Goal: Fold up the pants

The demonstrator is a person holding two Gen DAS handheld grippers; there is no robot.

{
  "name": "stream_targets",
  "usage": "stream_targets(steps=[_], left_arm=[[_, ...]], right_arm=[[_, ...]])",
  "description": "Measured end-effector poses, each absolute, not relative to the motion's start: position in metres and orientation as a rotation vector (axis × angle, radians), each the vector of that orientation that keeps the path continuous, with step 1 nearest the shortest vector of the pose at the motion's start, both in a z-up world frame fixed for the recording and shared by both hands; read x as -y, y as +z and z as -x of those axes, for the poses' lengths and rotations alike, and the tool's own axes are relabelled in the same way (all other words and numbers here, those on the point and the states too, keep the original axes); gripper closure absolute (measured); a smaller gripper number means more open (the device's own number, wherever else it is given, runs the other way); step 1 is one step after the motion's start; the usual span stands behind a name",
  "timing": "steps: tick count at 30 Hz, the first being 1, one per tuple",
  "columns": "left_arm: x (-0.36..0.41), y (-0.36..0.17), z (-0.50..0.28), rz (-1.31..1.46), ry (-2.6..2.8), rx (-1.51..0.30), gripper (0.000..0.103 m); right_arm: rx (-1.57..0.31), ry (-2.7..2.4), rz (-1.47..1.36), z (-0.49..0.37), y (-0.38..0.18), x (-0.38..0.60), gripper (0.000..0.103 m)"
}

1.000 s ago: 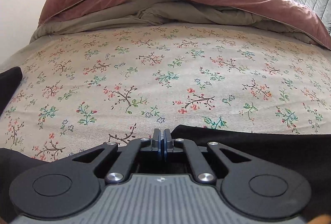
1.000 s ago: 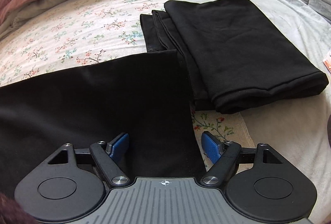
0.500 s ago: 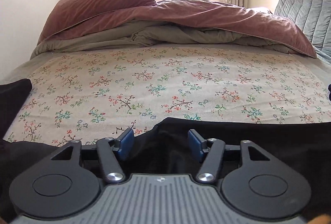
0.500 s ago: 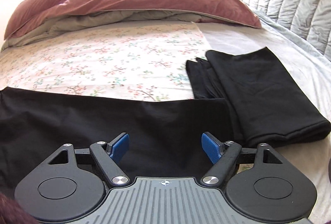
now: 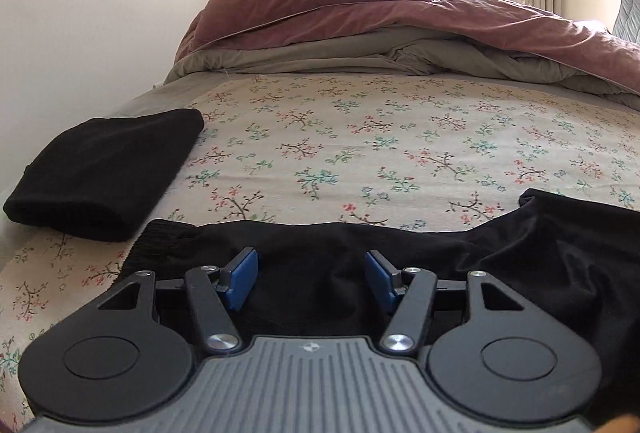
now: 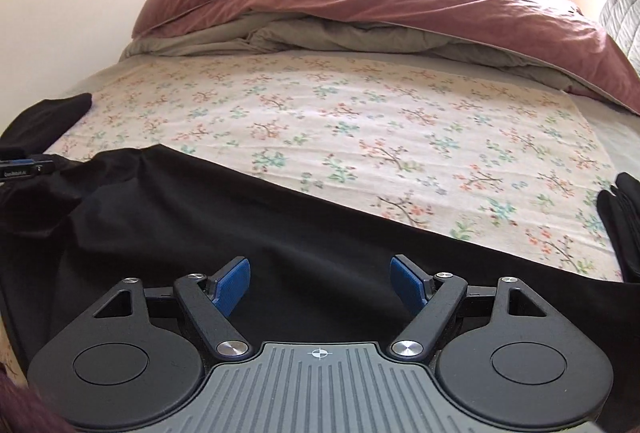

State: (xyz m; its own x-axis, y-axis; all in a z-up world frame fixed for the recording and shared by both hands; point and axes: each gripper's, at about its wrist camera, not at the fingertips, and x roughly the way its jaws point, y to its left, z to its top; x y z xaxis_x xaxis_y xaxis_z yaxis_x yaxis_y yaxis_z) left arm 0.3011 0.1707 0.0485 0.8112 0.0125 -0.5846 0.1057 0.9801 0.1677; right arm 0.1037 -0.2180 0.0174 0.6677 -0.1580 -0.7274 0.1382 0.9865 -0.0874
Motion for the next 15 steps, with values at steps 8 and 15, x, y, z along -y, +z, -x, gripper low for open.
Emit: stream_targets(steps=[8,15], left_arm=[[-0.267,0.053,-0.314,-0.035,0.010,-0.636,0.031],[-0.293,0.044,-0.334,0.096,-0.107,-0.739,0.030]], right_arm=[[-0.830,0.011,0.183,-0.202,-0.012,0.135,0.026],[-0.841,0.104,0.152,-0.296,-0.036,0.110,0.042]])
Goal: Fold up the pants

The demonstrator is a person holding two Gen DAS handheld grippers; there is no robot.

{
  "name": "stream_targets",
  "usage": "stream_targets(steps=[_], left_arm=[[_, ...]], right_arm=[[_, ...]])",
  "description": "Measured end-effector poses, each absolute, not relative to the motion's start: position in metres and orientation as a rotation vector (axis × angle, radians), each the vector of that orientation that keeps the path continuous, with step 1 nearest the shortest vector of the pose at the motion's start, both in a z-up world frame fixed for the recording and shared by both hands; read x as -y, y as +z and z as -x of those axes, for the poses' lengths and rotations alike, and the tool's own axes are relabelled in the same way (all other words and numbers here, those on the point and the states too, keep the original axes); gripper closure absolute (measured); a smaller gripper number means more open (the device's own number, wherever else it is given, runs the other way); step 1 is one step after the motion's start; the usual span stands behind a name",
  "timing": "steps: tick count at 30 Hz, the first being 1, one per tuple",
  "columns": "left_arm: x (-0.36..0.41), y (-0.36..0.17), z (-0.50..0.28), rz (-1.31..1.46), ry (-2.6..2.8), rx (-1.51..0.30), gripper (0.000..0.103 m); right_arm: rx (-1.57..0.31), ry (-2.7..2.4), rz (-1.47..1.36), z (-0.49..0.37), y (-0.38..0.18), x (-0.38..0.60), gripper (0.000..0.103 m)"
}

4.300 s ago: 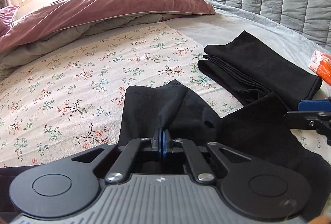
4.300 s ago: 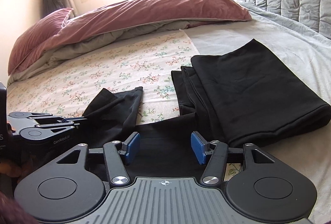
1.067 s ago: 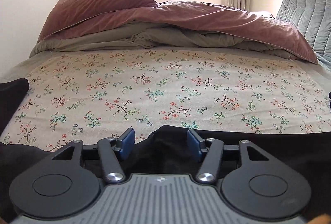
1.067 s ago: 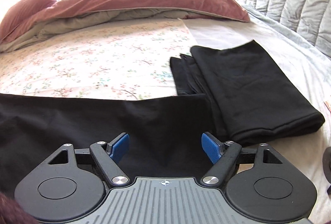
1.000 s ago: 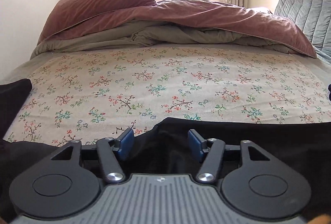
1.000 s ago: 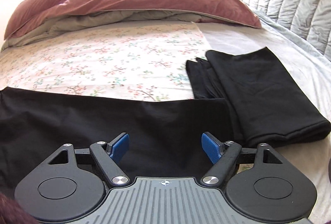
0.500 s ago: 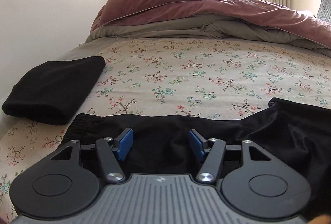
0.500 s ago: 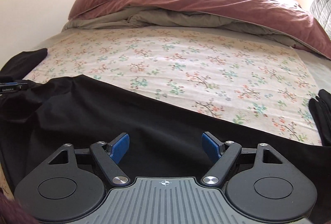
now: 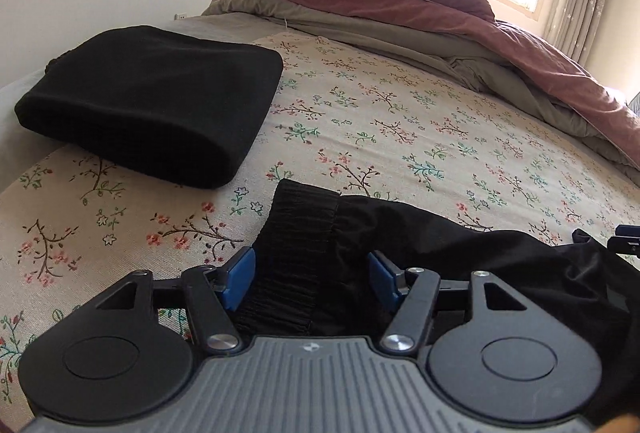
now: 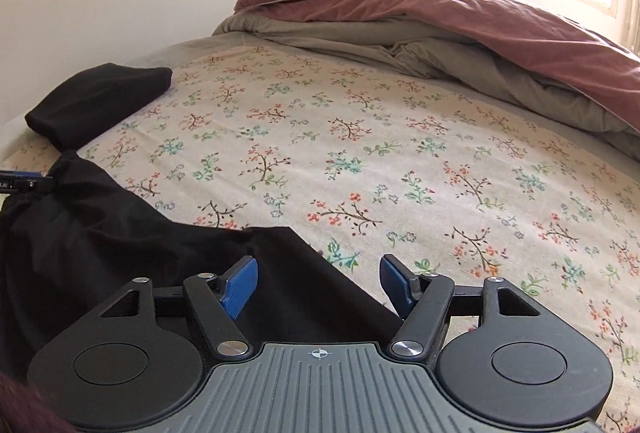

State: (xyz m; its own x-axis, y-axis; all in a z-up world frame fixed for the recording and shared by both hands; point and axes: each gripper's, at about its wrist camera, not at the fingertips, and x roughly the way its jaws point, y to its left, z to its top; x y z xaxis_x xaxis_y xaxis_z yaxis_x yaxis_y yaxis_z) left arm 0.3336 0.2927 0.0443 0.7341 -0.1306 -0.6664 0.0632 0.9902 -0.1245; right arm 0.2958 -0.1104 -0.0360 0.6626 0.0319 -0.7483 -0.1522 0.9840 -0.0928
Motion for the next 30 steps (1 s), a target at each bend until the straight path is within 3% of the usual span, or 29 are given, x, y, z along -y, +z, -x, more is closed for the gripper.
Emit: stream_targets(steps=[2,4,7,10,15,18,19,21,25,30], left_arm=[[-0.289,0.043,-0.331,0.051,-0.105,-0.741,0.032],[-0.285,0.040,-0.329,0.015,-0.098,-0.736,0.034],[-0.284,0.037,-0.327,-0.021,-0.085,-0.724,0.036],[-0.284,0.034,-0.327,-0.050,-0.053,-0.740,0.037],[-0.275,0.041,-0.328,-0.066,0.031,-0.752,0.035],[-0.262,0.061,-0.316,-0.083,0.075,-0.659,0.035],[-0.254,0.070,-0.310,-0.081,0.054,-0.621,0.035],[-0.235,0.082,-0.301,-0.065,-0.040,-0.568,0.033],[-0.176,0.073,-0.293,-0.095,-0.290,-0.593,0.032],[-0.134,0.034,-0.286,-0.281,-0.420,-0.677,0.032]], right_arm=[[-0.862,0.091,0.104,-0.315,-0.046,0.111,0.052],[-0.894,0.086,0.063,-0.328,-0.057,0.113,0.076],[-0.907,0.139,0.034,-0.332,-0.067,0.106,0.101],[-0.815,0.099,0.094,-0.319,-0.062,0.100,0.103],[-0.815,-0.091,0.152,-0.326,-0.073,0.114,0.102],[-0.786,-0.127,0.097,-0.314,-0.056,0.122,0.087],[-0.760,-0.125,0.109,-0.306,-0.049,0.120,0.073],[-0.726,-0.101,0.138,-0.291,-0.035,0.109,0.056],[-0.720,0.053,0.185,-0.262,-0.019,0.068,0.054],[-0.806,0.166,0.304,-0.224,-0.041,0.037,0.049]])
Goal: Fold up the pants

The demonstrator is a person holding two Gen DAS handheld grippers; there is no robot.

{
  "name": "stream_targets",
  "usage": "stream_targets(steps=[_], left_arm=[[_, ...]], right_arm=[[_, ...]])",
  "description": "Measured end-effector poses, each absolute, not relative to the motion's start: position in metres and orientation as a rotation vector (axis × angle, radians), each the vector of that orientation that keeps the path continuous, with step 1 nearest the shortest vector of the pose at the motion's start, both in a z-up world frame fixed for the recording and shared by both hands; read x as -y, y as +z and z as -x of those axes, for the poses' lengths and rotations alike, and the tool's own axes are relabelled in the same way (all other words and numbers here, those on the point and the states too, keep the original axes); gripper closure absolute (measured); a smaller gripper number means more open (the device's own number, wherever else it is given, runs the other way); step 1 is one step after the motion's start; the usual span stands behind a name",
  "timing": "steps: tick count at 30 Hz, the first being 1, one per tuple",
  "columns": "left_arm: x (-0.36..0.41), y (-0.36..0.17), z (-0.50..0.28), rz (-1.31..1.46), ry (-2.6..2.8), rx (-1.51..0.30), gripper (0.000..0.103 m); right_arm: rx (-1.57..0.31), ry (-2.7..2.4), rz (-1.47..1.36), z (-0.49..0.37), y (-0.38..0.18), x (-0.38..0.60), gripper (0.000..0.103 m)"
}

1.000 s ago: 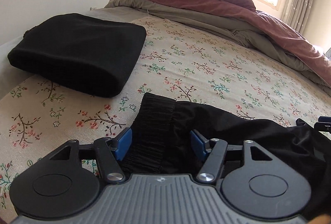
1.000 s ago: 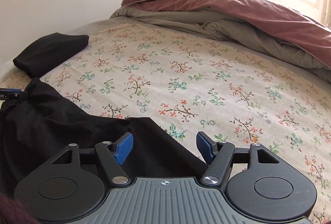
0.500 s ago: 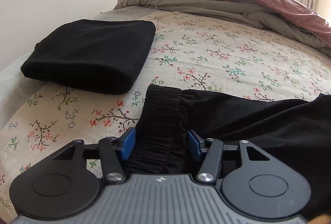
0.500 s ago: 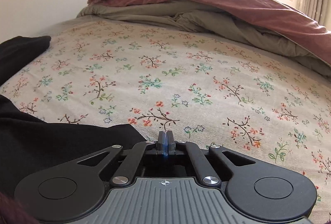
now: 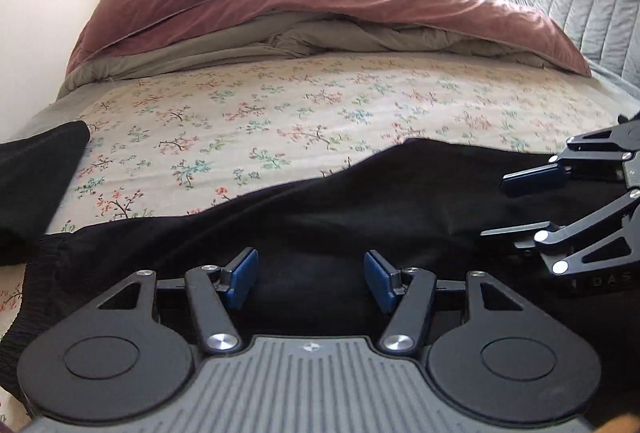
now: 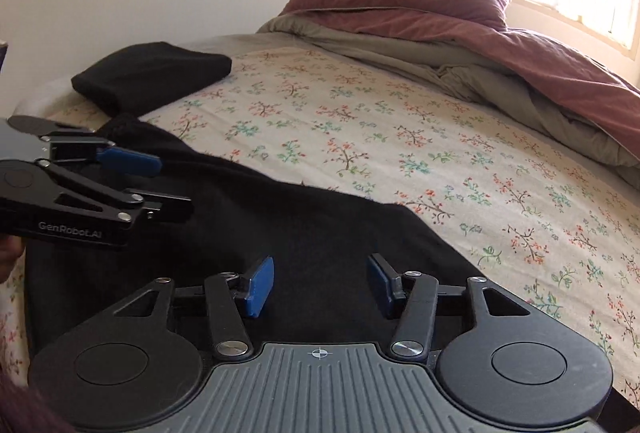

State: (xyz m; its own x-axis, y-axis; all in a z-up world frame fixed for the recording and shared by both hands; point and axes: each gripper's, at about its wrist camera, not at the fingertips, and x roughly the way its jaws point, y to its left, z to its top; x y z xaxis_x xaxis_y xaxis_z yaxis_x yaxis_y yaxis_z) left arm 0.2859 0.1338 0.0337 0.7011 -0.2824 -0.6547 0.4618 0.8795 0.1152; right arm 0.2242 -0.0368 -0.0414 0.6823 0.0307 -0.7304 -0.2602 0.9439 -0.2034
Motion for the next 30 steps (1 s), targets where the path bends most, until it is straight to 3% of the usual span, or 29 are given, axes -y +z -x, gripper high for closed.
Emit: stream_targets(steps=[2,4,7,12,17,27,30], left_arm=[[-0.141,0.022,-0.278,-0.345,-0.416,-0.680,0.030],[-0.160,0.020,-0.276,-0.335,-0.379,-0.677,0.025],[-0.183,0.025,-0.276,-0.283,-0.279,-0.700,0.026],[-0.144,0.055,-0.237,-0.185,-0.429,-0.697,0.029],[-0.075,0.034,-0.185,-0.393,-0.619,-0.721,0.029],[-0.088,0.030,-0.174,-0.446,-0.544,-0.921,0.028],[-0.075,0.042,-0.161,-0.456,-0.543,-0.890,0.030]], right_arm=[[-0.862,0.159,0.351,-0.200,-0.057,0.043,0.047],[-0.876,0.149,0.345,-0.170,-0.060,0.063,0.038],[-0.879,0.104,0.317,-0.129,-0.048,0.102,0.033],[-0.885,0.016,0.235,-0.093,-0.016,0.133,0.033],[-0.932,0.070,0.213,-0.073,-0.017,0.120,0.033],[-1.085,-0.031,0.147,0.006,-0.012,0.173,0.031],[-1.115,-0.073,0.170,0.016,-0.001,0.180,0.031]])
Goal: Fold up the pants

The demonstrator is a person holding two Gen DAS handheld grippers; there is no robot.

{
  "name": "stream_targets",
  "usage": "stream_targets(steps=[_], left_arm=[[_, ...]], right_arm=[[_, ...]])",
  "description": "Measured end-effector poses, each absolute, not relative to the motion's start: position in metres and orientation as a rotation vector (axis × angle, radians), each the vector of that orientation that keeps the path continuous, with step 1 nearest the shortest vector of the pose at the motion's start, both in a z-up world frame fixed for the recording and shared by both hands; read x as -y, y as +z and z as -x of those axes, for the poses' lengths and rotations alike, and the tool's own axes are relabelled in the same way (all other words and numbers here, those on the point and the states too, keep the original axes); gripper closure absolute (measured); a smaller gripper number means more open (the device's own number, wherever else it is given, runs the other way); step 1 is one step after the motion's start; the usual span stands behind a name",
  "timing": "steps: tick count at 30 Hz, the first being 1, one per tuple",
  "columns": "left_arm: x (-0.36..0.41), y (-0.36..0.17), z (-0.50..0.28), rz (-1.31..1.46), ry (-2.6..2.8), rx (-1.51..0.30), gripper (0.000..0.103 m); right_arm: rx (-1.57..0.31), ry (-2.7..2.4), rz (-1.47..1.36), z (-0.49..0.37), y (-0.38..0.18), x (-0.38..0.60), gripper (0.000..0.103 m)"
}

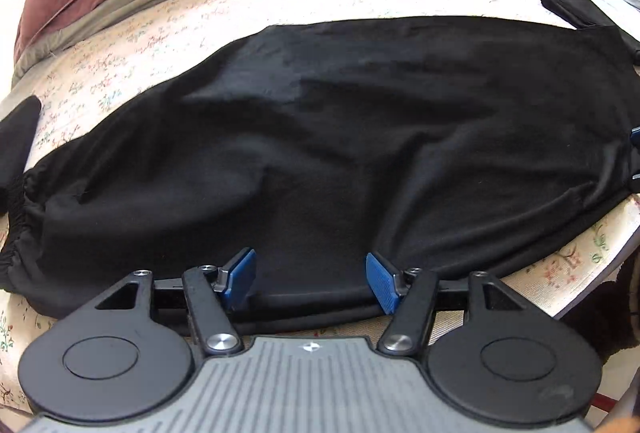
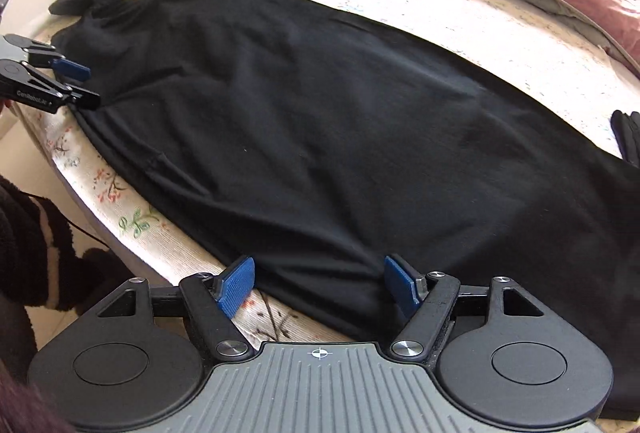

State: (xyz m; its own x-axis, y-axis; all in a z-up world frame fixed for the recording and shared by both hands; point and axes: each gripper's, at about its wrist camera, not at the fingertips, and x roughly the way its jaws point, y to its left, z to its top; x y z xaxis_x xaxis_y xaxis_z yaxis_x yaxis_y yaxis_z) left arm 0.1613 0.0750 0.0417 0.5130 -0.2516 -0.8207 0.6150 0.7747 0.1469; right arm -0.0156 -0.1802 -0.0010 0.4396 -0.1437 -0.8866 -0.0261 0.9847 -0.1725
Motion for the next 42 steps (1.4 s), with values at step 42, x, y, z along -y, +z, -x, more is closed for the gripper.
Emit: stream_targets(steps=[42], left_arm=[[0.143,0.030,-0.083,-0.030,-0.841,-0.961,0.019]], right_arm=[[-0.902,-0.550,-0.295,0.114,0.039,0.450,0.039]])
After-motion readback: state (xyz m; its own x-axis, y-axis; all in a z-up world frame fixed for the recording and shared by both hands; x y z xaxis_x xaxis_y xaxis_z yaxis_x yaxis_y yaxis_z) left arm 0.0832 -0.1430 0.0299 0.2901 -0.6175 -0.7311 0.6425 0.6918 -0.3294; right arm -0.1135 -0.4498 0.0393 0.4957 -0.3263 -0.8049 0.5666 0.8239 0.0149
